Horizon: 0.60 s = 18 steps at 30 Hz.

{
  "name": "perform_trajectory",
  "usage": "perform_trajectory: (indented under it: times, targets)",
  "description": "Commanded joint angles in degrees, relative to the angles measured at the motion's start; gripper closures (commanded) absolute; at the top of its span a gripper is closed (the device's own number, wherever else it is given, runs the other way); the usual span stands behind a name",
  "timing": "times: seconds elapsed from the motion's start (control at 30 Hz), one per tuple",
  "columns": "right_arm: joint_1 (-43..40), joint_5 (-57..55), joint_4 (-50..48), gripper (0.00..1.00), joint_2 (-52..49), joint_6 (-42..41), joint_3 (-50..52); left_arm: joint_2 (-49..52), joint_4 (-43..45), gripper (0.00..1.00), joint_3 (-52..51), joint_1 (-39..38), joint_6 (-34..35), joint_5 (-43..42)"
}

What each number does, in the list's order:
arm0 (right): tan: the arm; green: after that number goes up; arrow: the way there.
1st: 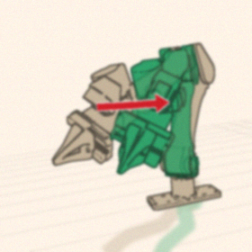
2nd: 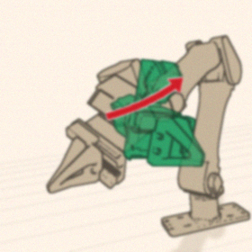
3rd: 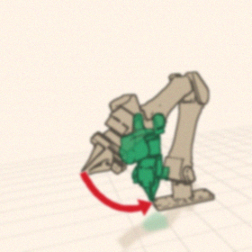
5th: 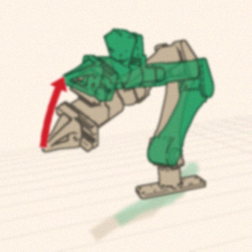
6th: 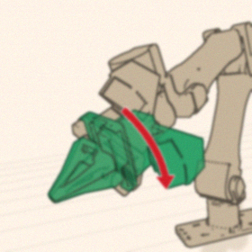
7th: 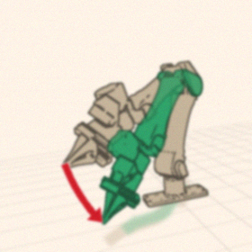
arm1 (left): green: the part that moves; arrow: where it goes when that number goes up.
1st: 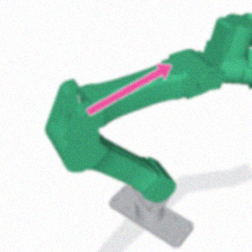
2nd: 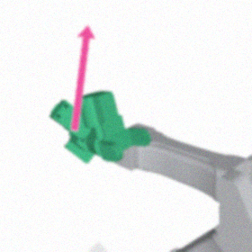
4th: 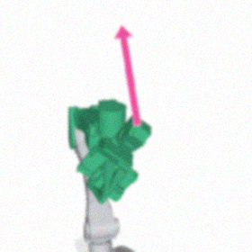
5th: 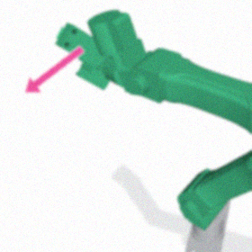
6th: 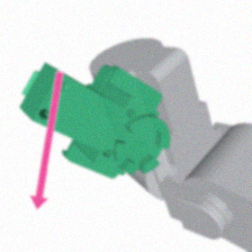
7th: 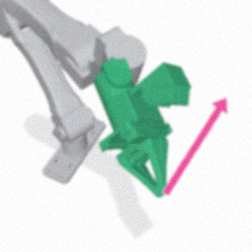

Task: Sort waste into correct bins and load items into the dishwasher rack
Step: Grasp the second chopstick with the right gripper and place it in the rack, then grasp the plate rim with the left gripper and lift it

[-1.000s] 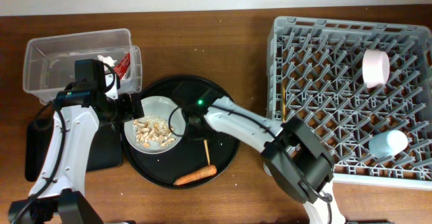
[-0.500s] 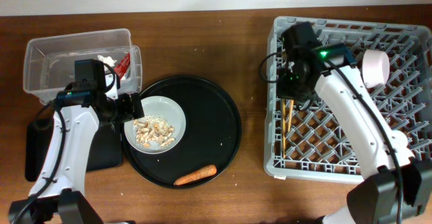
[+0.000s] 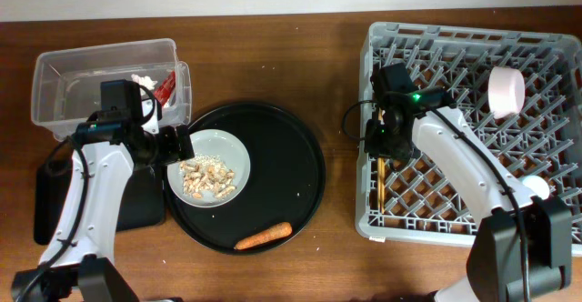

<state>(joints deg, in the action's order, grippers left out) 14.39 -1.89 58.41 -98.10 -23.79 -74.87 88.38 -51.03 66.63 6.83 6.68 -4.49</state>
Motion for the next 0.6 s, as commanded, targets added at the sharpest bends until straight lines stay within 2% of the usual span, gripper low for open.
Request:
perform_trajectory:
  times: [0.0, 0.03, 0.1, 0.13, 0.17, 0.2, 0.27, 0.3, 0.4, 0.57]
  targets:
    - [0.1, 0.0, 0.0, 0.67, 3.8, -0.2, -0.7, -1.0, 0.0, 0.01, 0.2, 0.1, 0.6, -0.7]
    - [-0.2, -0.1, 0.0, 0.66, 6.1, -0.2, -1.4, -1.0, 0.0, 0.01, 0.2, 0.1, 0.6, -0.7]
    - [-1.6, -0.3, 0.0, 0.59, 10.9, -0.2, -2.7, -1.0, 0.2, 0.01, 0.2, 0.1, 0.6, -0.8]
    - [-3.1, -0.3, 0.0, 0.52, 13.4, -0.1, -3.1, -1.0, 0.6, 0.01, 0.2, 0.1, 0.5, -1.8]
    - [-5.5, -0.2, 0.1, 0.39, 16.2, 0.2, -3.1, -1.0, 1.3, 0.01, 0.2, 0.0, 0.5, -4.0]
    - [-7.6, -0.1, 0.6, 0.30, 17.9, 1.4, -3.1, -1.0, 2.1, 0.01, 0.2, -0.5, 0.5, -5.5]
    - [-12.7, 1.0, 2.5, 0.22, 20.6, 5.9, -3.1, -1.0, 3.7, 0.01, 0.2, -2.6, 0.5, -6.0]
    - [-16.5, 2.6, 5.0, 0.22, 21.6, 9.3, -3.1, -1.0, 5.0, 0.01, 0.2, -5.0, 0.5, -6.0]
    - [-24.8, 3.3, 11.6, 0.22, 21.6, 10.1, -2.9, -1.0, 9.3, 0.01, 0.2, -13.4, 0.5, -4.0]
    - [-26.4, 7.2, 13.2, 0.22, 21.6, 11.6, -1.2, 0.1, 11.4, 0.01, 0.2, -21.9, 1.7, -0.2]
